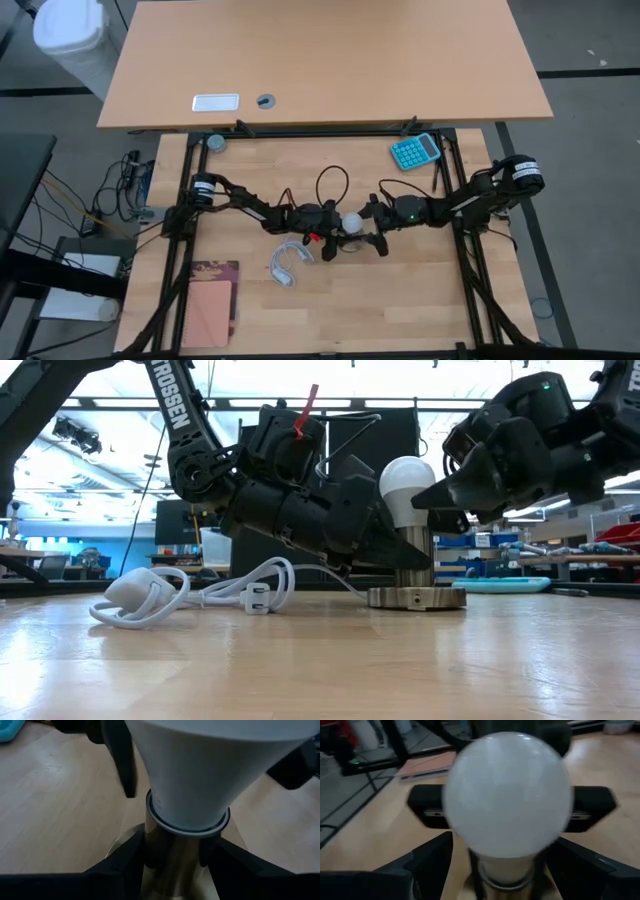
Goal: Screw lightbulb
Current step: Insert the lightbulb into the lamp socket
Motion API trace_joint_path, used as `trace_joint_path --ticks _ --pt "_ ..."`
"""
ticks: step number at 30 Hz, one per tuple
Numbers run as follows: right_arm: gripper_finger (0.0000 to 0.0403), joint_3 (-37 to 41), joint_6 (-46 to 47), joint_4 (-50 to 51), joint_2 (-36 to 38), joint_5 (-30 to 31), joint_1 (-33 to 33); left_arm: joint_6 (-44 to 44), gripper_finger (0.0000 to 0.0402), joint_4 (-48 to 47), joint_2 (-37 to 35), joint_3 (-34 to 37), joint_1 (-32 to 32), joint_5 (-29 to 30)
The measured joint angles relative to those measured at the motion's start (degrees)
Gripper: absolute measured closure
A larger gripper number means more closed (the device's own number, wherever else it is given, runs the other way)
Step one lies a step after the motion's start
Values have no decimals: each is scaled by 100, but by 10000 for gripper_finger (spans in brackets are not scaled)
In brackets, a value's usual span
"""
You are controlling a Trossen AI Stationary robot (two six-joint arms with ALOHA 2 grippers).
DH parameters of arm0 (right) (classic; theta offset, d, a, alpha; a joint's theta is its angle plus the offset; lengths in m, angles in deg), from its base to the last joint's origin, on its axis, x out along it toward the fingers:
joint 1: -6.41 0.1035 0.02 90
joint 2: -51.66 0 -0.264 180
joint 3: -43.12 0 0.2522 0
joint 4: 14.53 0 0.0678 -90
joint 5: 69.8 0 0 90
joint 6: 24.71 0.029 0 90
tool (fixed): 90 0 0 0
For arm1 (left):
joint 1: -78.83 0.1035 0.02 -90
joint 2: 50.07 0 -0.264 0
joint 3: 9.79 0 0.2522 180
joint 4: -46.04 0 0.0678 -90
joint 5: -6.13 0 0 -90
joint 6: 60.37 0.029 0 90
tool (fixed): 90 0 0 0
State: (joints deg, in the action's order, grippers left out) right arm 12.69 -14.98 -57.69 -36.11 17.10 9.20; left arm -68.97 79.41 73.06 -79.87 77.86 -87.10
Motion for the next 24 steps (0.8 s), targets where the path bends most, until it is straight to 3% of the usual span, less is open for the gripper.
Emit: trace_joint_path --ticks 9,24 --pt "98 -154 -52 -115 -190 -444 -155 50 211 -7 0 -2 0 -5" --pt "98 135 468 63 204 -98 242 -212 211 -123 -13 -14 -8 218"
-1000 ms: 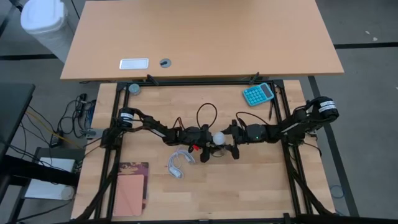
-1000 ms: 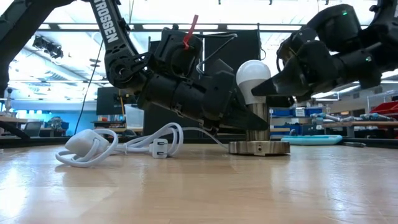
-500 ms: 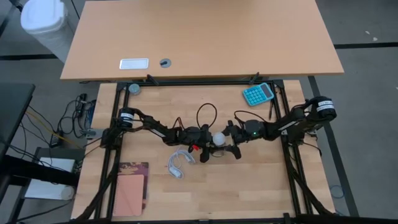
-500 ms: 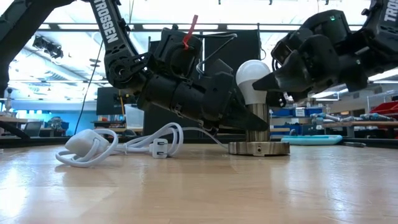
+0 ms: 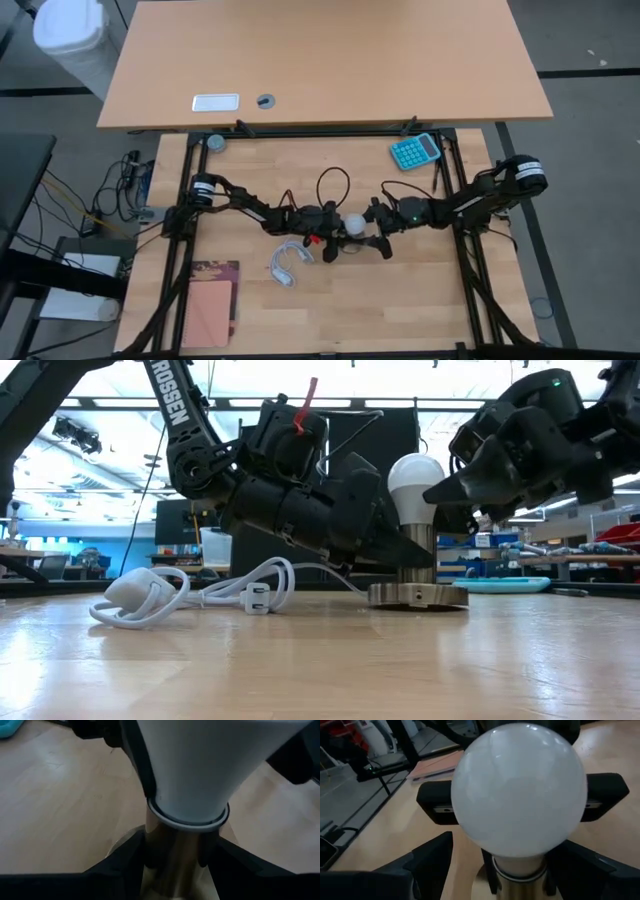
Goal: Screw lightbulb
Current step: Insert the lightbulb into the lamp socket
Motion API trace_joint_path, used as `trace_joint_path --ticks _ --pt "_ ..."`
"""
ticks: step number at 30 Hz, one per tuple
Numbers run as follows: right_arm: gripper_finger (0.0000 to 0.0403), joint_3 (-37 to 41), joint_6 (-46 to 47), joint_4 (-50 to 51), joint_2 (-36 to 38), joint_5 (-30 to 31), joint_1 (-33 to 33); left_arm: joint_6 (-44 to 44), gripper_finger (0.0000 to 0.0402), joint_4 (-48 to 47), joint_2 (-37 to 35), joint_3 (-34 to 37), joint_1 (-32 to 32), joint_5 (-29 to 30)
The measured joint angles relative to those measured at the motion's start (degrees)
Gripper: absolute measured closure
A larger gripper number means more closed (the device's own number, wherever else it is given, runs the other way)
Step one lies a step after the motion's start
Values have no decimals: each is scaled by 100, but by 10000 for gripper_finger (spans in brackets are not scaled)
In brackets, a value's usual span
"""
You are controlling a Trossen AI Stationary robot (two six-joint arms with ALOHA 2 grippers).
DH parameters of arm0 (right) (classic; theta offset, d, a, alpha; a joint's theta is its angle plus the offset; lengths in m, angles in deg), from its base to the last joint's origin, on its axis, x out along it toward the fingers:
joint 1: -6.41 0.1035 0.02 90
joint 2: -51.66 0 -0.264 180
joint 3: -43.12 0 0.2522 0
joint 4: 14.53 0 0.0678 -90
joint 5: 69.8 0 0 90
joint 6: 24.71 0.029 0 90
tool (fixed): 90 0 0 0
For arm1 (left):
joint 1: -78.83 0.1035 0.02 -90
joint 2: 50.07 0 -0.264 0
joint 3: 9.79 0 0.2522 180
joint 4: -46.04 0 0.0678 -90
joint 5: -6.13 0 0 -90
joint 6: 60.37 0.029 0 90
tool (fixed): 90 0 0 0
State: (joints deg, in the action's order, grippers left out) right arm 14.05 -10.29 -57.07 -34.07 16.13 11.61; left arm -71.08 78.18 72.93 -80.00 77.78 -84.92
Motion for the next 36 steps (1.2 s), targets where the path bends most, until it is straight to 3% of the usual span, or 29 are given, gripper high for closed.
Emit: trace_joint_path --ticks 9,14,19,22,36 --pt "98 33 251 995 639 585 588 -48 211 -7 4 17 6 118" --pt "98 27 350 1323 1062 725 1081 -188 211 -40 4 11 71 549" --pt "98 24 240 1764 1228 2162 1411 -156 211 -26 7 16 63 582" --pt "98 24 117 1688 1075 2591 1288 -130 211 -24 7 16 61 457" --pt "98 -138 -208 368 15 2333 712 23 211 7 7 14 26 119"
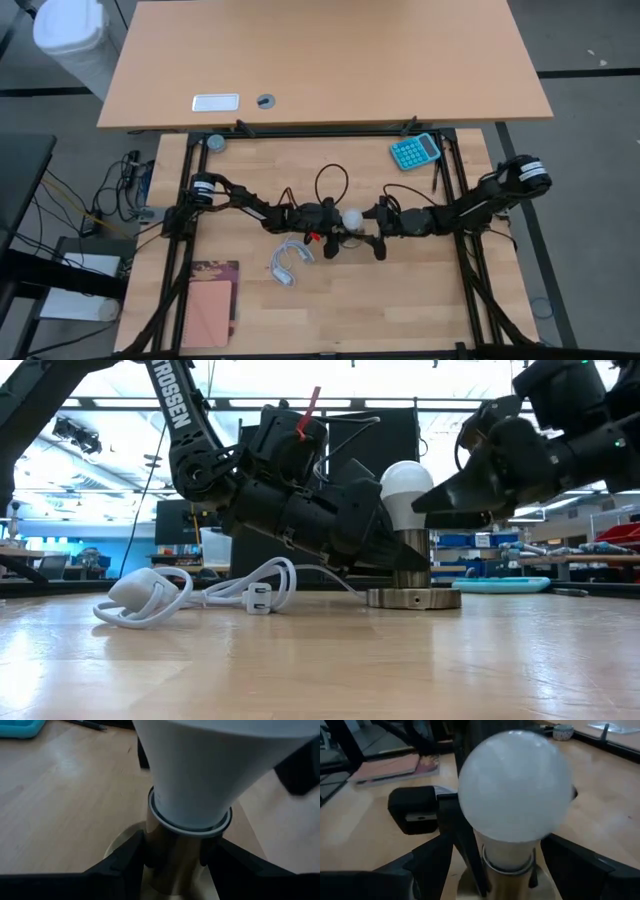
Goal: Screw lightbulb
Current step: Insert the lightbulb into the lamp socket
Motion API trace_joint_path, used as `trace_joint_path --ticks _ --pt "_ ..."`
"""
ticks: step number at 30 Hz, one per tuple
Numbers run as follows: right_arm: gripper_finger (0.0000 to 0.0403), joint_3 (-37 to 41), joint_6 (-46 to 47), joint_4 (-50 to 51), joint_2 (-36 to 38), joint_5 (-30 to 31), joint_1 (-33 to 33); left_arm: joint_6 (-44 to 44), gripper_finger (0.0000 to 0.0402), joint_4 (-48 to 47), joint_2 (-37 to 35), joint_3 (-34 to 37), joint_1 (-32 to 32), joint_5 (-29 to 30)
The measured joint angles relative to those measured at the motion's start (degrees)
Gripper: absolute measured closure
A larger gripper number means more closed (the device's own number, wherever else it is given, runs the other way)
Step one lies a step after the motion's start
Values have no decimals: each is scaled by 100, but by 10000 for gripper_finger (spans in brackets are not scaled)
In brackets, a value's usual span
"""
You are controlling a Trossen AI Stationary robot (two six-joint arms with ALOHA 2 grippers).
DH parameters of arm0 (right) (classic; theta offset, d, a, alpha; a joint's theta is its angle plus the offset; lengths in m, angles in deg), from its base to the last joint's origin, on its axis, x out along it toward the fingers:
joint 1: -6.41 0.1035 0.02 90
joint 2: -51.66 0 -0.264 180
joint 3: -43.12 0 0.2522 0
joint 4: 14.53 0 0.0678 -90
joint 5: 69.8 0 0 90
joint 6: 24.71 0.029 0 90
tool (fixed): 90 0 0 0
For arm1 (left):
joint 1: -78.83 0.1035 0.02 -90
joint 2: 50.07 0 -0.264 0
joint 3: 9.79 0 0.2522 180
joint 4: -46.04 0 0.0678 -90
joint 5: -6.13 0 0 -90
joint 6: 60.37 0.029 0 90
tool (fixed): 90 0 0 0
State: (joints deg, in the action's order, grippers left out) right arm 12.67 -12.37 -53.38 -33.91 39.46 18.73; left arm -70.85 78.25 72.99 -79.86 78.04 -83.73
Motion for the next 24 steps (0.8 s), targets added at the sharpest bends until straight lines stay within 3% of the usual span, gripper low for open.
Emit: trace_joint_path --ticks 5,16,24 --pt "109 -211 -244 -273 -487 287 113 13 211 -5 2 2 -3 11" --pt "211 -76 -196 -499 -429 350 118 40 211 -8 2 0 -16 0" --pt "222 -76 -26 -501 -429 605 122 -206 211 -2 2 -5 -29 437"
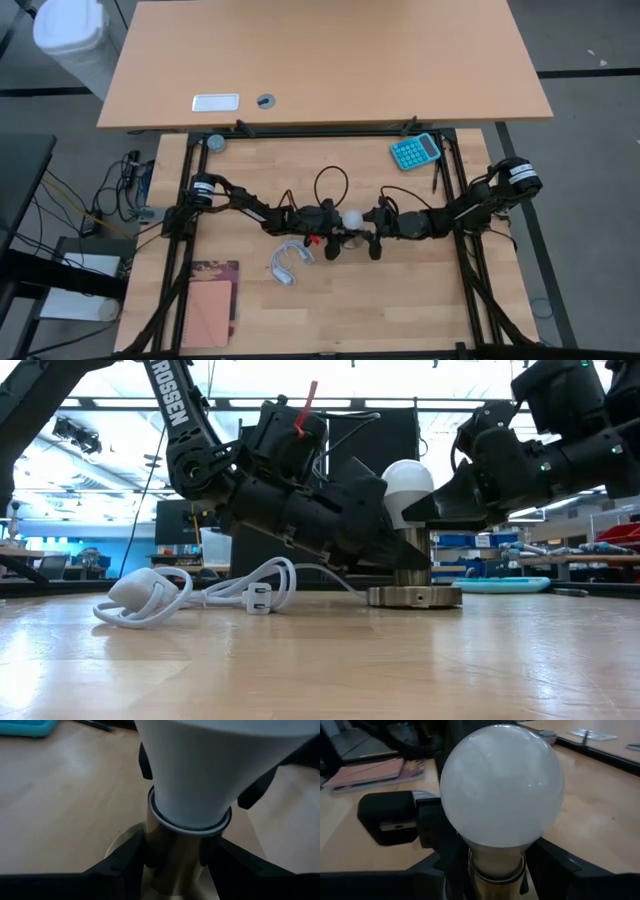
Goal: Screw lightbulb
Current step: Insert the lightbulb into the lamp socket
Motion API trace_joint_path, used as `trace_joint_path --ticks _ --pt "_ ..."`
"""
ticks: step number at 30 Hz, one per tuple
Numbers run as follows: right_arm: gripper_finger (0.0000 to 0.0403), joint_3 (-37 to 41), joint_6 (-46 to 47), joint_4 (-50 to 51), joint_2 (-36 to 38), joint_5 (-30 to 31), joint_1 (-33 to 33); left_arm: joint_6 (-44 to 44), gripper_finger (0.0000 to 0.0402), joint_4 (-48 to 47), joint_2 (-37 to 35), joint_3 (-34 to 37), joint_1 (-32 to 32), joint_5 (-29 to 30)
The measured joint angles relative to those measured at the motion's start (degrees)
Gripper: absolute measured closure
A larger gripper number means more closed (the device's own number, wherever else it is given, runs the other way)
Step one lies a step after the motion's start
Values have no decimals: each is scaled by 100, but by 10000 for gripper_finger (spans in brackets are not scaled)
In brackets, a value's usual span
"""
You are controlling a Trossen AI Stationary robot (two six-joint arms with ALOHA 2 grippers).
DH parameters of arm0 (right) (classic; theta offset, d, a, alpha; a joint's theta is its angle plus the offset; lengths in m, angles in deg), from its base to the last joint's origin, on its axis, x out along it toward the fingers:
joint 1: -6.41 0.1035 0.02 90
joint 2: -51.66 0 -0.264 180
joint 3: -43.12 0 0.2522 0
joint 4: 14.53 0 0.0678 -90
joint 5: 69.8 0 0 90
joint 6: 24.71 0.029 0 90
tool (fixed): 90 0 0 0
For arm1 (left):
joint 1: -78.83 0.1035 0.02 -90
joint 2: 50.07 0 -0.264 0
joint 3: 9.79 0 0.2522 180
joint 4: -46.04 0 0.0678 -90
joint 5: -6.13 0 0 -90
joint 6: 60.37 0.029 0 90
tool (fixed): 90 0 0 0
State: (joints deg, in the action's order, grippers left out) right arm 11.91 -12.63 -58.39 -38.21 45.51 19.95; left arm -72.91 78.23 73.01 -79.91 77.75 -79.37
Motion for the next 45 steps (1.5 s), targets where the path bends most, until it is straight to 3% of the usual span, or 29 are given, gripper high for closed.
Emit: trace_joint_path --ticks 12,24,28,34,37,45 --pt "222 -381 81 246 -265 984 187 -310 211 2 2 4 1 822" --pt "222 -905 430 379 -855 2604 675 -471 211 3 7 0 -112 1491" --pt "222 -1177 694 883 -857 2921 704 -545 211 97 9 1 -125 1640" --pt "222 -1926 1450 2613 -857 3482 710 -631 211 97 7 3 -127 1889" --pt "222 -2172 1676 3194 -857 3649 708 -635 211 105 5 0 -129 1991" --pt "220 -2054 1654 3152 -843 3374 710 -471 211 52 7 7 -129 1855"
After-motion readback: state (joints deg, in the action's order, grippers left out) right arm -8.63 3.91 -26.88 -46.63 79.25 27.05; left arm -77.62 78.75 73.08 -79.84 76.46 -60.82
